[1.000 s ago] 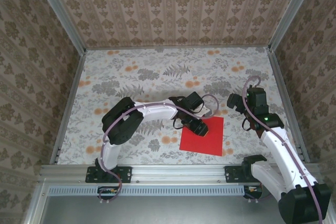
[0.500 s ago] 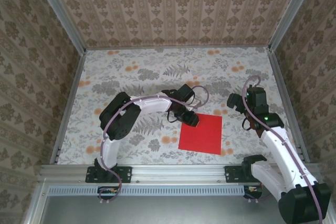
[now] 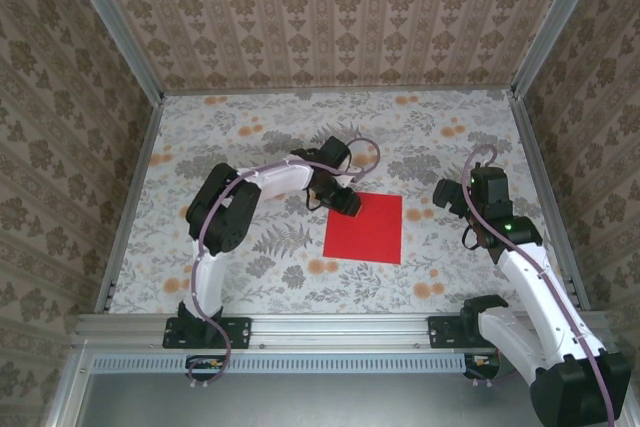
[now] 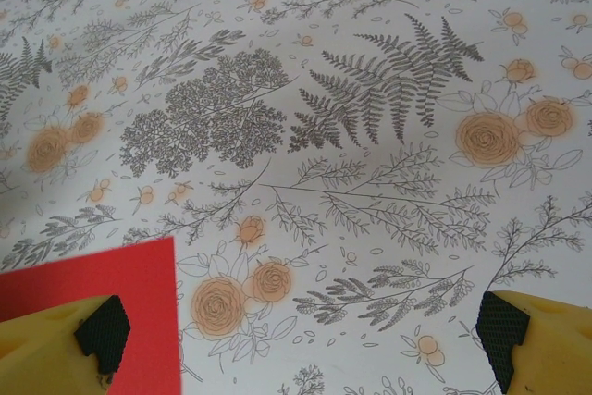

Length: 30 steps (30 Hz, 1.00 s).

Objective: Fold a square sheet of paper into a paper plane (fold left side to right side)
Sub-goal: Move the square sheet of paper to the center of the table, then pick up the square sheet of paper from the center of the table.

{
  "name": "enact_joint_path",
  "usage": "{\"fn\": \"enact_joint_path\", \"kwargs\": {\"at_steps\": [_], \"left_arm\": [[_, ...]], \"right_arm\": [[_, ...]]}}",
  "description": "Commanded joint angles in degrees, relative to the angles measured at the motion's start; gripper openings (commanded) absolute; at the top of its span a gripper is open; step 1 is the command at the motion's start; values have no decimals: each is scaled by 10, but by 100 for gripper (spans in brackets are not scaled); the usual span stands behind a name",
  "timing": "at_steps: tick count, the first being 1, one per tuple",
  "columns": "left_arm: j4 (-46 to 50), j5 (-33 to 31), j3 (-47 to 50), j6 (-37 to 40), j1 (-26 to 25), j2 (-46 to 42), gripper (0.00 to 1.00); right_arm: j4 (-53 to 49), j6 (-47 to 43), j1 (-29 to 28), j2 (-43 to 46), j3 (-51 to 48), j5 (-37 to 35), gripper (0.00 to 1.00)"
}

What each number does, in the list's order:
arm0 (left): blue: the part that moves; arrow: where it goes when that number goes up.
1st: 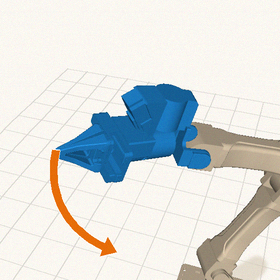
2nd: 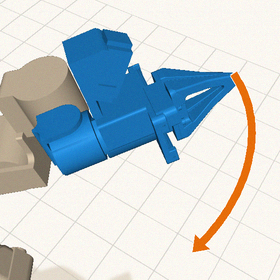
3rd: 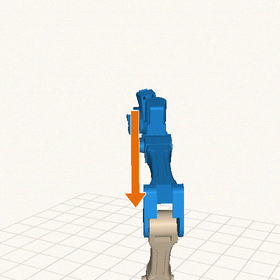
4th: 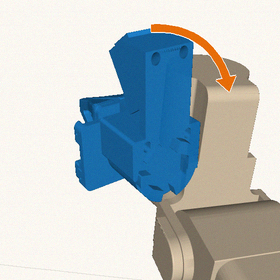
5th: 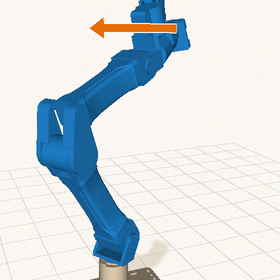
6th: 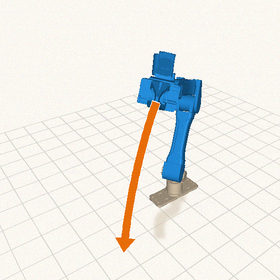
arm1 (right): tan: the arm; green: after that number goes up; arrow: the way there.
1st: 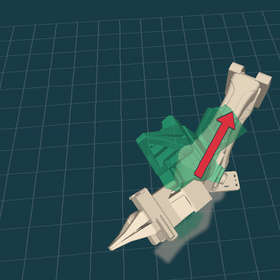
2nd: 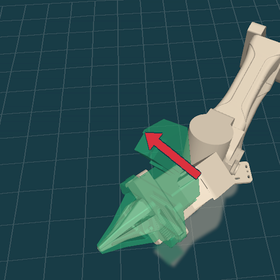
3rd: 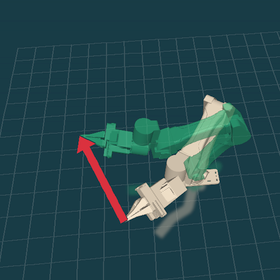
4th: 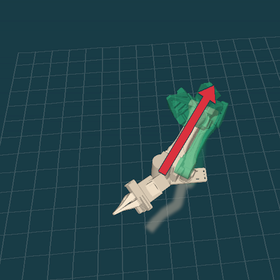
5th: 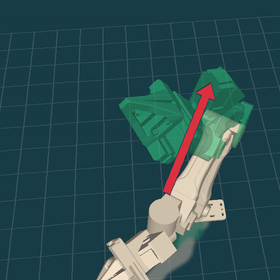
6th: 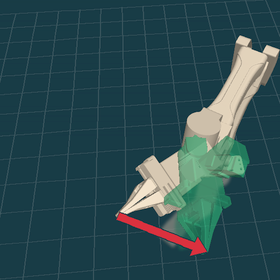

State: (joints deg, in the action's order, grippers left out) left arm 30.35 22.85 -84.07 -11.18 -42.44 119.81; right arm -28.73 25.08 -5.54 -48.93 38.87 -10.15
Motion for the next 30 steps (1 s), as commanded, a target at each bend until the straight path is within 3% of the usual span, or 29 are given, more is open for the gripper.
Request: {"fn": "enact_joint_path", "kwargs": {"at_steps": [1, 9, 18, 30], "left_arm": [[56, -30, -30, 51, 23, 12, 40], [53, -6, -14, 47, 39, -79, 46], [-99, 84, 198, -128, 27, -187, 45], [-104, 54, 235, -172, -18, -167, 44]], "right_arm": [[-1, -2, -8, -20, 7, 30, 100], [27, 4, -91, -161, 51, 50, 100], [68, 11, -177, -354, 138, 30, 100], [82, 10, -208, -500, 206, 38, 100]]}}
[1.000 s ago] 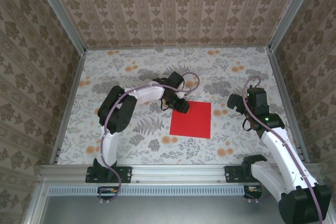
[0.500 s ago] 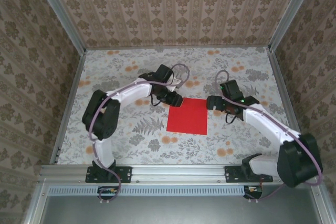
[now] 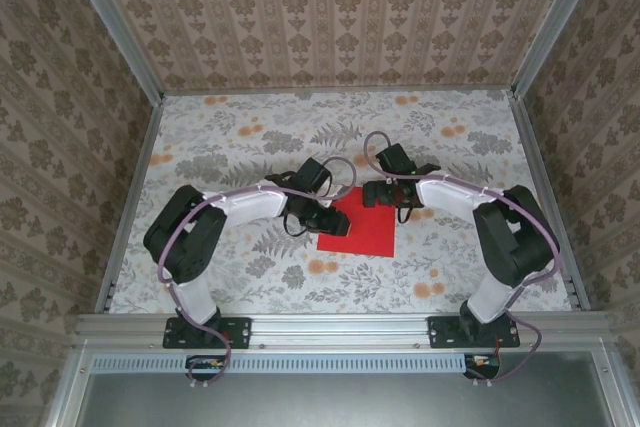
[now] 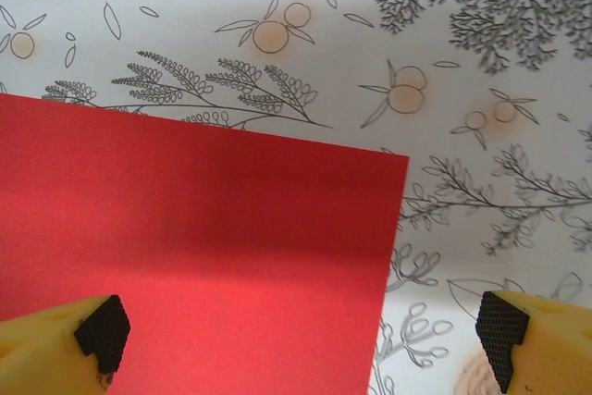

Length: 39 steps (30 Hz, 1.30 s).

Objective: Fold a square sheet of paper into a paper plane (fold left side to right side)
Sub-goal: Pick up the square sheet of paper from the center of the table.

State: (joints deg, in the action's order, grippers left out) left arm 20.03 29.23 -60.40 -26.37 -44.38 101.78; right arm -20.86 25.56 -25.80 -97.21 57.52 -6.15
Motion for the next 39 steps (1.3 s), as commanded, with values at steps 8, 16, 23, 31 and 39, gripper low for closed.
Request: {"fn": "enact_joint_path", "kwargs": {"at_steps": [8, 16, 23, 31, 39], "left_arm": [[17, -35, -2, -18, -1, 27, 43], [27, -61, 1, -17, -10, 40, 42], [28, -72, 3, -18, -14, 46, 41], [22, -77, 4, -21, -16, 49, 39], [18, -77, 3, -21, -16, 48, 39]], "right_arm": [[0, 7, -12, -47, 27, 5, 100], [5, 17, -21, -60, 17, 28, 100], [10, 25, -31, -62, 8, 65, 100], [19, 37, -45, -56, -1, 105, 98], [22, 49, -56, -48, -10, 130, 92]]}}
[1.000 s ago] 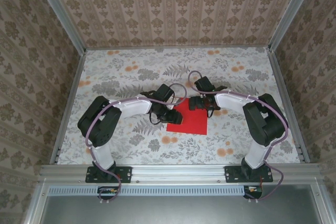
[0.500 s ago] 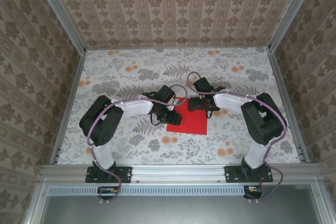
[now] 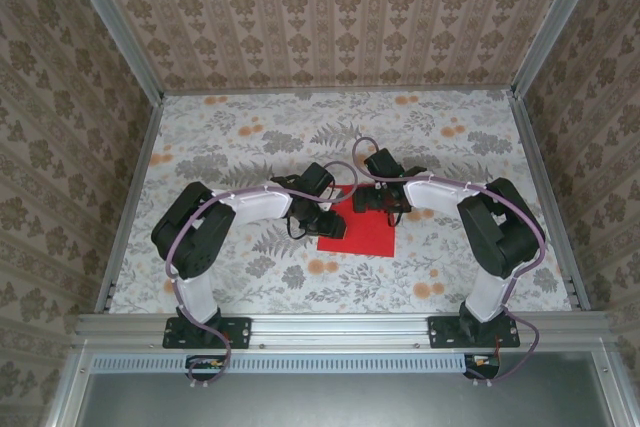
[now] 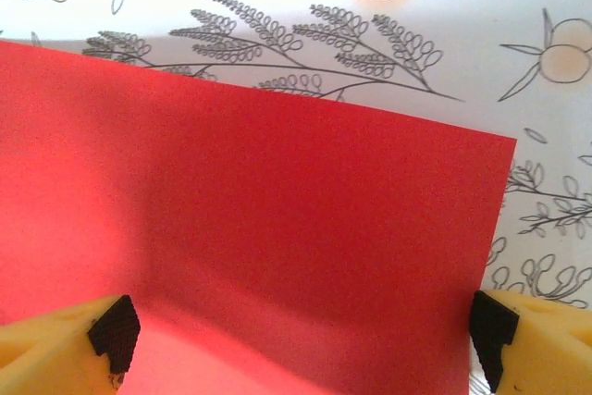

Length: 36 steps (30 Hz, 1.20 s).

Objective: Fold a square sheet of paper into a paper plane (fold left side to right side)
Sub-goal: Pick up the square sheet of paper from the center of the table.

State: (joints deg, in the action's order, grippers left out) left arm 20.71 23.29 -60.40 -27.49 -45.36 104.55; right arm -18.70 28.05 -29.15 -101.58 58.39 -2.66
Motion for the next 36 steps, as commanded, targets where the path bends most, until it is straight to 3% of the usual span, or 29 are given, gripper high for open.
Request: {"fn": "enact_joint_path", "kwargs": {"at_steps": [1, 11, 19, 24, 30, 36], "left_arm": [[9, -17, 4, -10, -6, 19, 39], [-23, -10, 12, -14, -4, 0, 39], [-86, 23, 45, -22, 21, -57, 43], [-122, 51, 76, -19, 51, -118, 49], [-159, 99, 118, -11, 115, -213, 58], [-252, 231, 144, -8, 177, -296, 73]], "right_arm": [[-1, 25, -22, -1, -20, 98, 90], [0, 24, -24, 15, -22, 125, 67], [19, 24, -22, 29, -25, 156, 37], [41, 21, -8, 59, -40, 187, 29], [112, -9, 36, 122, -83, 286, 23], [133, -80, 82, 236, -104, 383, 23]]}}
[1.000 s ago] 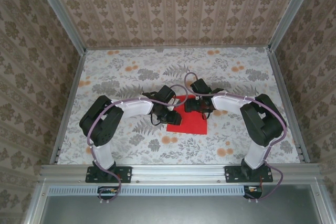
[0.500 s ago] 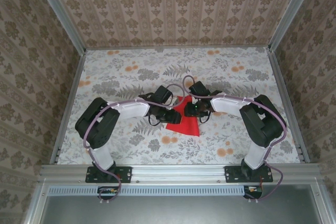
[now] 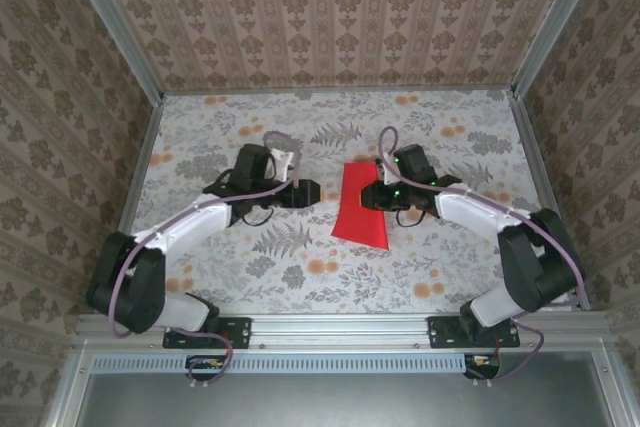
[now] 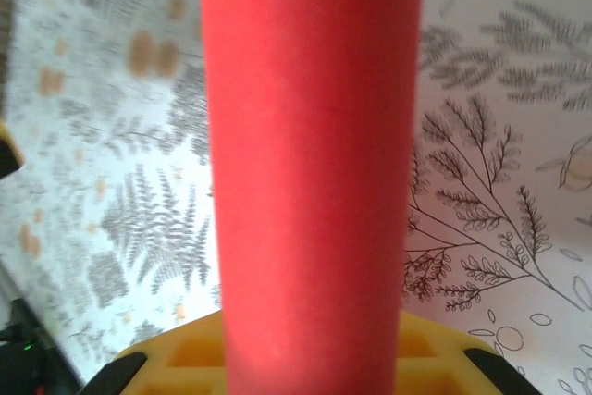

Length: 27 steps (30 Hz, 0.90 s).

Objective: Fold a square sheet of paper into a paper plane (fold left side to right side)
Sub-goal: Pick up the square sheet of paper from the center of the table, then place a square sheet of paper at the center of the table.

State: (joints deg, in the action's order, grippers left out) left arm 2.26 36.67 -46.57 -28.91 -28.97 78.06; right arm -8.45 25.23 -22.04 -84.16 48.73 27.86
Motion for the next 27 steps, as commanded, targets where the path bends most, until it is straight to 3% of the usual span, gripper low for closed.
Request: {"fn": "enact_joint_path", "kwargs": {"at_steps": [1, 6, 13, 27], "left_arm": [[-74, 109, 3, 8, 17, -39, 75], [-100, 165, -21, 29, 23, -73, 80], [-118, 216, -60, 29, 22, -87, 81], [-125, 274, -99, 47, -11, -85, 80]], "right_arm": [[29, -61, 13, 83, -7, 87, 23], [34, -82, 18, 165, 4, 159, 23], [77, -41, 11, 205, 50, 264, 24], [144, 10, -12, 225, 87, 311, 23]]}}
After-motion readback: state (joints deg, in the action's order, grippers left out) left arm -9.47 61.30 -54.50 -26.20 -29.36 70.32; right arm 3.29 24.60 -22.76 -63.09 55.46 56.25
